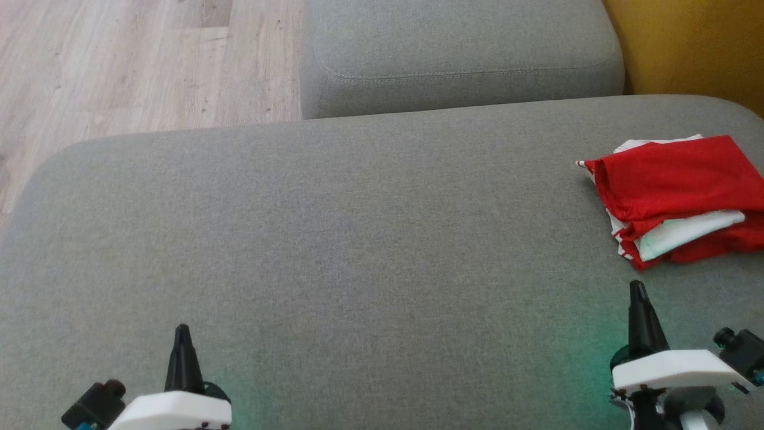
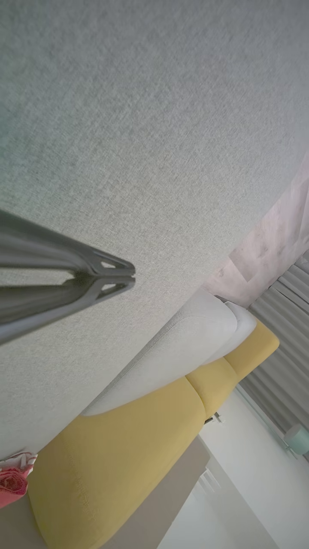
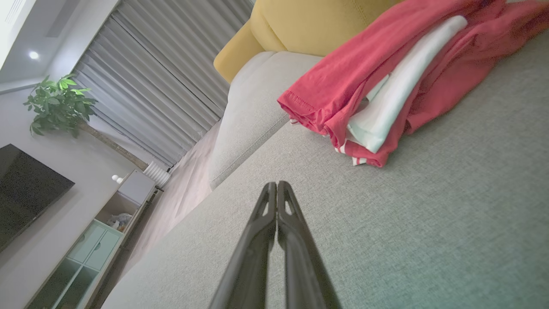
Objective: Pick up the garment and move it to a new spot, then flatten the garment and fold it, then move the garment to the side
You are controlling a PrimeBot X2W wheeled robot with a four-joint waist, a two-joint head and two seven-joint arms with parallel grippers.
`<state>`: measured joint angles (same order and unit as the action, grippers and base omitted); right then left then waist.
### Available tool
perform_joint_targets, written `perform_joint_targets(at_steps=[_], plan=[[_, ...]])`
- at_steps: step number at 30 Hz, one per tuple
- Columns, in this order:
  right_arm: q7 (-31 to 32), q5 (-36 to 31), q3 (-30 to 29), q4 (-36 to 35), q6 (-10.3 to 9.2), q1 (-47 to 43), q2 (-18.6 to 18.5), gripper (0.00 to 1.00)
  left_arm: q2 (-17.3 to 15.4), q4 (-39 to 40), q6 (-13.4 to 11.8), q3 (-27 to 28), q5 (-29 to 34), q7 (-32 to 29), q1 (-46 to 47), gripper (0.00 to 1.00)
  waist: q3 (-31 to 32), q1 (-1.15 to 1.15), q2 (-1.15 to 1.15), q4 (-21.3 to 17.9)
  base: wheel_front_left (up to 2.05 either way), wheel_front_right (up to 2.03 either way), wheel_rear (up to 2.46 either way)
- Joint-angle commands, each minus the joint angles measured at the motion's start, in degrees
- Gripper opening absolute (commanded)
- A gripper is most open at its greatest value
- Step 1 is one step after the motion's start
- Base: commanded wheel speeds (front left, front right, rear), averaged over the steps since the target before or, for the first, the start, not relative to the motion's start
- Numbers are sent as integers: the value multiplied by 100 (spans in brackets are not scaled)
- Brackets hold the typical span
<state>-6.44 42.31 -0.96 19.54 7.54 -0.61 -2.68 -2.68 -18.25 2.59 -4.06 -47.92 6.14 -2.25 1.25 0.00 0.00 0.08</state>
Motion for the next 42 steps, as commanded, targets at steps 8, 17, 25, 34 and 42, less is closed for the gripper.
perform_joint_targets(at_steps=[8, 17, 25, 34, 42], plan=[[163, 638, -45, -250, -3, 324, -46, 0, -9, 226, 92, 232, -550, -138, 382, 0, -16, 0, 0, -1, 0, 0, 0], [327, 1300, -114, -296, -3, 377, -48, 0, -11, 255, 152, 356, -1134, -307, 452, 0, -35, 0, 0, -2, 0, 0, 0], [459, 1828, -171, -332, -3, 419, -49, 0, -12, 278, 200, 456, -1601, -442, 508, 0, -50, 0, 0, -3, 0, 0, 0], [608, 2421, -235, -373, -4, 467, -49, 0, -14, 305, 254, 567, -2127, -595, 571, 0, -67, 0, 0, -4, 0, 0, 0], [741, 2946, -292, -410, -4, 509, -50, 0, -15, 328, 302, 666, -2592, -730, 626, 0, -82, 0, 0, -5, 0, 0, 0]])
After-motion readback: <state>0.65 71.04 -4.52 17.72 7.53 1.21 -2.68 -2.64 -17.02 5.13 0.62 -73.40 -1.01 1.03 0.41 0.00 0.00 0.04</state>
